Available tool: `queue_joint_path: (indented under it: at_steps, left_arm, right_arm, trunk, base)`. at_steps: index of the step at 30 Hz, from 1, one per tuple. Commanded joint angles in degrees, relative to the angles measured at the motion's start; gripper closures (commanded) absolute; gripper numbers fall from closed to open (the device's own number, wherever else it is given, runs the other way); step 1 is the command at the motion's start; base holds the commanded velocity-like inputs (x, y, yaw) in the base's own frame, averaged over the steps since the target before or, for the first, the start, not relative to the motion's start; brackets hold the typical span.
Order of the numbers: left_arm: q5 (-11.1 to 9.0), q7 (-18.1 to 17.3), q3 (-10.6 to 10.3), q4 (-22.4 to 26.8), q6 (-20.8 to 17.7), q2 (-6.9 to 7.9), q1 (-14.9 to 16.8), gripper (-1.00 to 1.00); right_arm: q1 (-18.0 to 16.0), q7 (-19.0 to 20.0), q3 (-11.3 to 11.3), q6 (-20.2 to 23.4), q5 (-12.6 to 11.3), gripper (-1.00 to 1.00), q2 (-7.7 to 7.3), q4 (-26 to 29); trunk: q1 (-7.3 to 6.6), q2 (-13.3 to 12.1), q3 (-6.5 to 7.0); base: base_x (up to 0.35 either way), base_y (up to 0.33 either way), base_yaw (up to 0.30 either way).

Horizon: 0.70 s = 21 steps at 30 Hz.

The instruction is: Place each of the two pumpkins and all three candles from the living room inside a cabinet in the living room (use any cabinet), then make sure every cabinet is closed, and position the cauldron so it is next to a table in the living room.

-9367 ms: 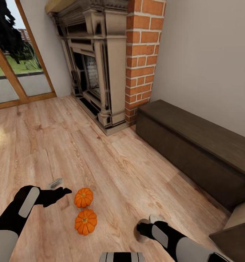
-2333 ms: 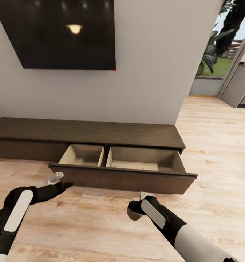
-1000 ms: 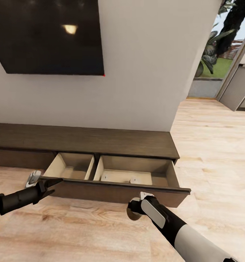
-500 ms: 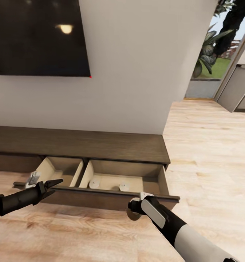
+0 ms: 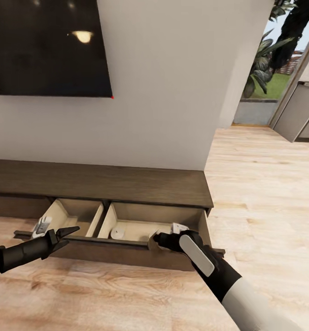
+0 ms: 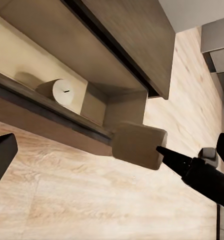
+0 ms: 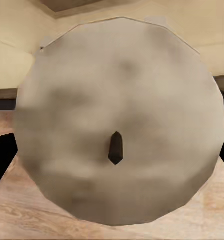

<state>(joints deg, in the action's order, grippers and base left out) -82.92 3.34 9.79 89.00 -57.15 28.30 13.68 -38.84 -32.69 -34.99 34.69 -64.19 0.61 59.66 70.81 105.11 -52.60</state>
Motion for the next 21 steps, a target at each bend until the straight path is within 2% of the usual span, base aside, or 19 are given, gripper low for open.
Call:
queue_joint_path:
  at_steps: [1,4,16,21]
  left_arm:
    - [-0.4,0.35,0.05,0.03,-0.24,0.0,0.03,-1.0]
    - [-0.36,0.42,0.05,0.03,-0.24,0.0,0.03,-1.0]
    - [-0.31,0.44,0.05,0.03,-0.24,0.0,-0.05,-1.0]
    - [-0.31,0.44,0.05,0.03,-0.24,0.0,-0.05,-1.0]
  right_arm:
    - [-0.03,-0.59,0.56,0.39,-0.54,1.0,-0.01,0.5]
    - [-0.01,-0.69,1.49,0.76,-0.43,1.0,0.0,1.06]
    - [-0.01,-0.87,1.78,0.79,-0.32,1.0,0.07,0.08]
    - [-0.02,-3.51,1.86,0.5,-0.32,1.0,0.27,-2.18]
  trunk:
    - [0.0,0.02,-0.05]
    - [0.0,0.02,-0.05]
    - [0.0,0.02,-0.05]
    - [0.0,0.02,-0.05]
  base:
    - [0.005,0.0,0.0]
    - [0.191,0.0,0.0]
    - [0.333,-0.025,0.0]
    - [0.333,-0.001,0.0]
